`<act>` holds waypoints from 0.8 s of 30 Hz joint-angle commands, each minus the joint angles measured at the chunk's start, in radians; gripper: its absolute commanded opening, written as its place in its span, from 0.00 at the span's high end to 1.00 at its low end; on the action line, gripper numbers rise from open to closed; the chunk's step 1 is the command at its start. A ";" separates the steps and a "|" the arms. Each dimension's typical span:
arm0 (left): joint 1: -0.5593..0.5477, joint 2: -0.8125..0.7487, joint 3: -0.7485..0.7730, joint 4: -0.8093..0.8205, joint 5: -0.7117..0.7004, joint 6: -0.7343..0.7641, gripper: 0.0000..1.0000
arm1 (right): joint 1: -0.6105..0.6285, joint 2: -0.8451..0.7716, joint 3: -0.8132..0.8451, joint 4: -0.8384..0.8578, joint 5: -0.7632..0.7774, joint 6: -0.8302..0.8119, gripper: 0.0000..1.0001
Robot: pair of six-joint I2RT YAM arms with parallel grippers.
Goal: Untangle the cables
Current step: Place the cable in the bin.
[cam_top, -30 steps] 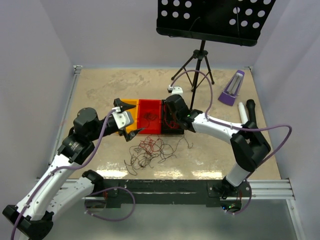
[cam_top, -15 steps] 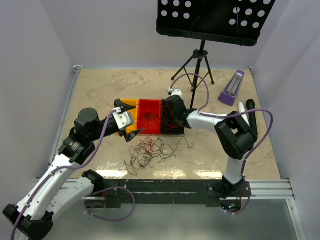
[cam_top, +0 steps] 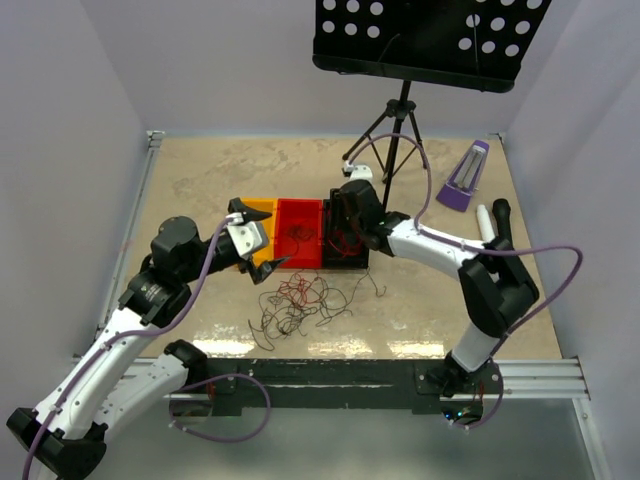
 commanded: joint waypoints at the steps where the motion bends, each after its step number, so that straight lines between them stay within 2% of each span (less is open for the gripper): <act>1: 0.003 -0.005 -0.001 0.028 0.010 -0.027 0.00 | -0.002 -0.116 0.041 -0.037 -0.027 0.009 0.46; 4: 0.003 -0.008 -0.003 0.027 0.013 -0.021 0.00 | -0.002 -0.159 0.034 -0.062 -0.032 0.017 0.48; 7: 0.003 -0.011 -0.003 0.020 0.006 -0.019 0.00 | -0.002 -0.228 0.011 -0.068 -0.045 0.023 0.55; 11: 0.003 -0.005 -0.020 -0.022 0.029 0.005 0.00 | 0.008 -0.377 -0.089 -0.004 -0.143 0.005 0.57; 16: 0.003 -0.005 -0.128 -0.133 0.140 0.193 0.00 | 0.135 -0.517 -0.263 0.101 -0.177 -0.014 0.57; 20: 0.003 -0.074 -0.269 -0.052 0.173 0.284 0.00 | 0.265 -0.514 -0.397 0.194 -0.177 0.018 0.57; 24: 0.003 -0.083 -0.333 0.013 0.185 0.307 0.00 | 0.294 -0.424 -0.431 0.228 -0.162 0.055 0.59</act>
